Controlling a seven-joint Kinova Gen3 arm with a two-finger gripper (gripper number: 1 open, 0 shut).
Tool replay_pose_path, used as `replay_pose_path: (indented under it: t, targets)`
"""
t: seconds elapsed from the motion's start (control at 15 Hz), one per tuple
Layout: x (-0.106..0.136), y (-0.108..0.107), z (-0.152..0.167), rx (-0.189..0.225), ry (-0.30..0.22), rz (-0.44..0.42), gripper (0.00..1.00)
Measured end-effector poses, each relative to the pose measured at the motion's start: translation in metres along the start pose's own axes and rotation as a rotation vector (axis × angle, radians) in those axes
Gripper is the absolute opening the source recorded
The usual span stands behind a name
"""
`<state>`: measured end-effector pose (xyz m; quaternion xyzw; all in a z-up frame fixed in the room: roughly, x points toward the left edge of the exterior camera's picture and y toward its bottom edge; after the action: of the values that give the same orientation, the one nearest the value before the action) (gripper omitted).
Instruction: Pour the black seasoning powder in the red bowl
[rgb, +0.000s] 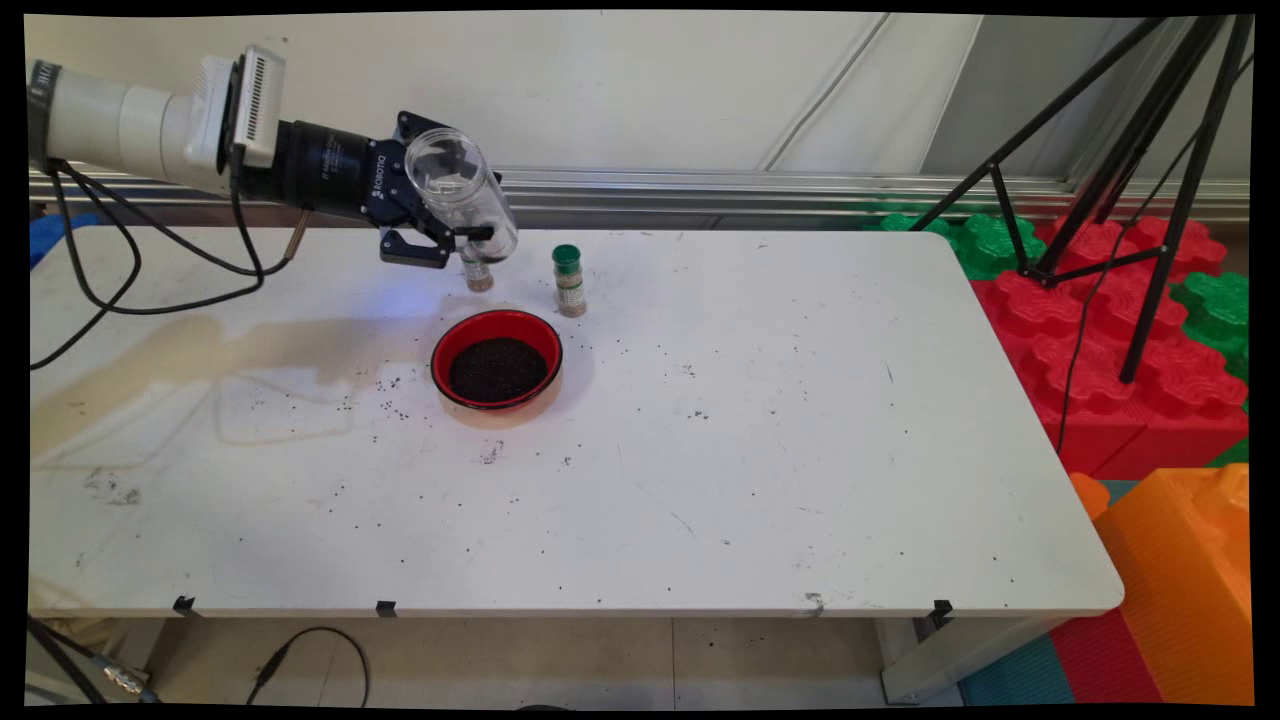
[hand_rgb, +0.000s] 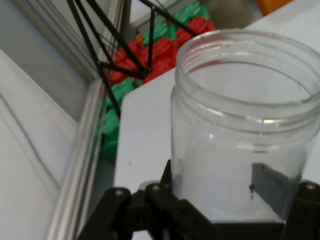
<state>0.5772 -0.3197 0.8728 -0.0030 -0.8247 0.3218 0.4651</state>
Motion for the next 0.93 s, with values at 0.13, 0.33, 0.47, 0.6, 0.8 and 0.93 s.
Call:
replay_pose_path:
  t: [0.13, 0.33, 0.47, 0.6, 0.8, 0.93]
  targets:
    - [0.003, 0.001, -0.001, -0.021, 0.007, -0.062, 0.0]
    - [0.008, 0.005, -0.004, -0.068, 0.015, -0.166, 0.0]
    - [0.011, 0.008, -0.005, -0.096, 0.018, -0.221, 0.0]
    - [0.013, 0.011, -0.005, -0.122, 0.022, -0.274, 0.0]
    - [0.014, 0.016, -0.007, -0.158, 0.03, -0.34, 0.0]
    - [0.015, 0.02, -0.008, -0.183, 0.035, -0.383, 0.0]
